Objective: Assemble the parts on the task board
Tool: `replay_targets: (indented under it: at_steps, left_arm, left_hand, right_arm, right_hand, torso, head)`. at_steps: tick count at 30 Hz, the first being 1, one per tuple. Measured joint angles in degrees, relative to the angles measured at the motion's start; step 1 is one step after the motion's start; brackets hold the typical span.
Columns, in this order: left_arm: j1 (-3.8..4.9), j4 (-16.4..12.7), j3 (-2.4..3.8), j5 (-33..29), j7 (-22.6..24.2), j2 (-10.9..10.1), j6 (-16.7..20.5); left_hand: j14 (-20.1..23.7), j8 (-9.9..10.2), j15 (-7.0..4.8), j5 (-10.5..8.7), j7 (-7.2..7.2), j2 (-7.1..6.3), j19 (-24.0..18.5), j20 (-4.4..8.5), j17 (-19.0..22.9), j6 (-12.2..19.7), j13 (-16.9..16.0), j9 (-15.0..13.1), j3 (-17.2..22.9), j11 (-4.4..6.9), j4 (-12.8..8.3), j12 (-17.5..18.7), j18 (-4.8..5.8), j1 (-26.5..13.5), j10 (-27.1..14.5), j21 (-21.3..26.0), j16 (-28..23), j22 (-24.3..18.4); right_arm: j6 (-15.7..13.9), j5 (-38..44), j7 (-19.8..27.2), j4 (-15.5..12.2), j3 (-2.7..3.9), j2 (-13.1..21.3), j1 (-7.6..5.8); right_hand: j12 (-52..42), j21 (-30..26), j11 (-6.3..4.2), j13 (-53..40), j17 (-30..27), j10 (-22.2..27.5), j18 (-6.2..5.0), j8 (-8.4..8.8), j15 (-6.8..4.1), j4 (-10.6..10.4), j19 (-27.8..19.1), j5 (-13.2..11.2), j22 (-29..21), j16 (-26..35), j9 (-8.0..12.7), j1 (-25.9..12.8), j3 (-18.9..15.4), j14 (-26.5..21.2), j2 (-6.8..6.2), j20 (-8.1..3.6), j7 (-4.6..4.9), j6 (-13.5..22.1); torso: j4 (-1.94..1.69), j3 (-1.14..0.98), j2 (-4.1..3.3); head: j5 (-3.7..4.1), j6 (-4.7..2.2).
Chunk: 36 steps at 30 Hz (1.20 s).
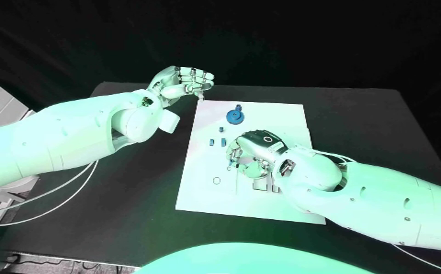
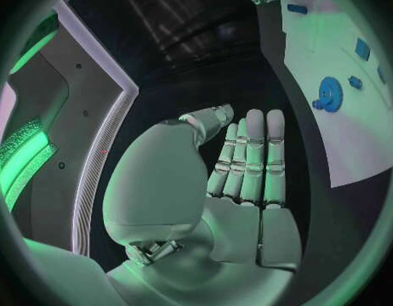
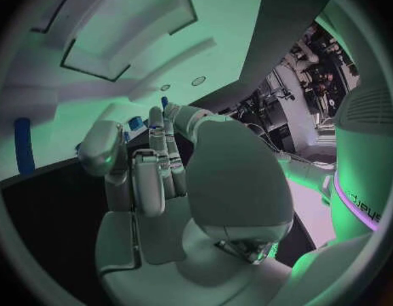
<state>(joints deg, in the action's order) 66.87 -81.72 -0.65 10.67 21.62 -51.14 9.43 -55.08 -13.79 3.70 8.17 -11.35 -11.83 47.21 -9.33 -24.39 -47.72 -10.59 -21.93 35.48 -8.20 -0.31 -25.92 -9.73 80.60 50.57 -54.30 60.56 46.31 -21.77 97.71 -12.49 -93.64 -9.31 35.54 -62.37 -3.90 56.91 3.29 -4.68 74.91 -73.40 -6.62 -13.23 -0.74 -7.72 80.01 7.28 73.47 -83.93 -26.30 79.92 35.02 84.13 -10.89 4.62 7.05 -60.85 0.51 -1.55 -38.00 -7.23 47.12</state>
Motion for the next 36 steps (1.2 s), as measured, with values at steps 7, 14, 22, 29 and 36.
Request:
replay_targets:
  at_steps: [7, 14, 22, 29, 36]
  left_arm:
    - [0.0, -0.03, 0.0, 0.0, 0.0, -0.03, -0.01]
    - [0.0, -0.05, -0.01, 0.0, 0.0, -0.11, -0.02]
    - [0.0, -0.05, -0.01, 0.0, 0.0, -0.16, -0.03]
    - [0.0, -0.05, -0.01, 0.0, -0.03, -0.17, -0.04]
    - [0.0, -0.04, 0.0, 0.0, -0.06, -0.19, -0.06]
  left_hand:
    - [0.0, 0.0, 0.0, 0.0, 0.0, 0.0, 0.0, 0.0, 0.0, 0.0, 0.0, 0.0, 0.0, 0.0, 0.0, 0.0, 0.0, 0.0, 0.0, 0.0, 0.0, 0.0]
    - [0.0, 0.0, 0.0, 0.0, 0.0, 0.0, 0.0, 0.0, 0.0, 0.0, 0.0, 0.05, -0.15, 0.0, 0.15, 0.0, 0.0, 0.0, 0.0, 0.23, 0.0, -0.05]
    - [0.0, 0.0, 0.0, 0.0, 0.0, 0.0, 0.0, 0.0, -0.01, 0.0, -0.01, 0.05, -0.15, 0.0, 0.15, 0.0, 0.0, 0.0, 0.0, 0.23, 0.0, -0.06]
    - [0.0, 0.0, 0.0, 0.0, 0.0, 0.0, 0.0, 0.0, -0.01, 0.0, 0.07, 0.05, -0.15, 0.0, 0.15, 0.0, 0.0, 0.0, 0.01, 0.23, 0.0, -0.06]
    - [0.0, 0.0, 0.0, 0.0, 0.0, 0.0, 0.0, 0.0, -0.01, 0.0, 0.07, 0.04, -0.15, 0.0, 0.15, 0.0, 0.0, 0.0, 0.01, 0.23, 0.0, -0.05]
  right_arm:
    - [0.03, 0.05, 0.0, 0.68, -0.12, -0.33, 0.36]
    - [0.06, 0.08, 0.03, 0.98, -0.18, -0.71, 0.77]
    - [0.08, 0.09, 0.1, 1.06, -0.21, -0.89, 0.95]
    - [0.16, 0.09, 0.11, 1.14, -0.24, -1.02, 1.06]
    - [0.49, 0.1, 0.1, 1.39, -0.29, -1.26, 1.1]
  right_hand:
    - [0.0, 0.0, 0.0, 0.06, 0.0, 0.0, 0.0, 0.0, 0.0, 0.0, 0.0, 0.17, 0.08, 0.0, 0.0, 0.0, 0.0, 0.0, 0.0, 0.0, -0.01, 0.17]
    - [0.0, 0.0, 0.0, 0.05, -0.01, 0.0, 0.0, 0.02, 0.0, 0.0, 0.0, 0.17, 0.08, 0.0, 0.01, 0.01, -0.01, 0.0, -0.01, 0.0, 0.0, 0.2]
    - [0.0, -0.01, 0.0, 0.05, -0.01, 0.0, 0.0, 0.17, 0.0, 0.0, 0.0, 0.17, 0.07, 0.0, 0.0, -0.29, -0.01, 0.0, -0.32, 0.0, 0.2, 0.14]
    - [0.0, -0.01, 0.0, 0.05, -0.01, 0.0, 0.0, 0.25, 0.0, 0.0, 0.0, 0.17, 0.07, 0.0, -0.03, -0.29, -0.01, 0.0, -0.32, 0.0, 0.21, 0.15]
    - [0.0, -0.01, 0.0, 0.1, 0.0, 0.0, 0.0, 0.13, 0.0, 0.0, 0.0, 0.16, 0.06, 0.0, -0.08, -0.29, -0.01, 0.0, -0.32, 0.0, 0.24, 0.18]
  torso:
    - [-0.05, 0.05, 0.02]
    - [-0.03, 0.07, 0.03]
    - [-0.02, 0.04, 0.04]
    - [-0.03, 0.03, 0.04]
    - [-0.03, 0.03, 0.03]
  head:
    - [-0.15, 0.19]
    - [-0.03, 0.25]
    - [0.0, 0.25]
    - [-0.17, 0.36]
    - [-0.25, 0.38]
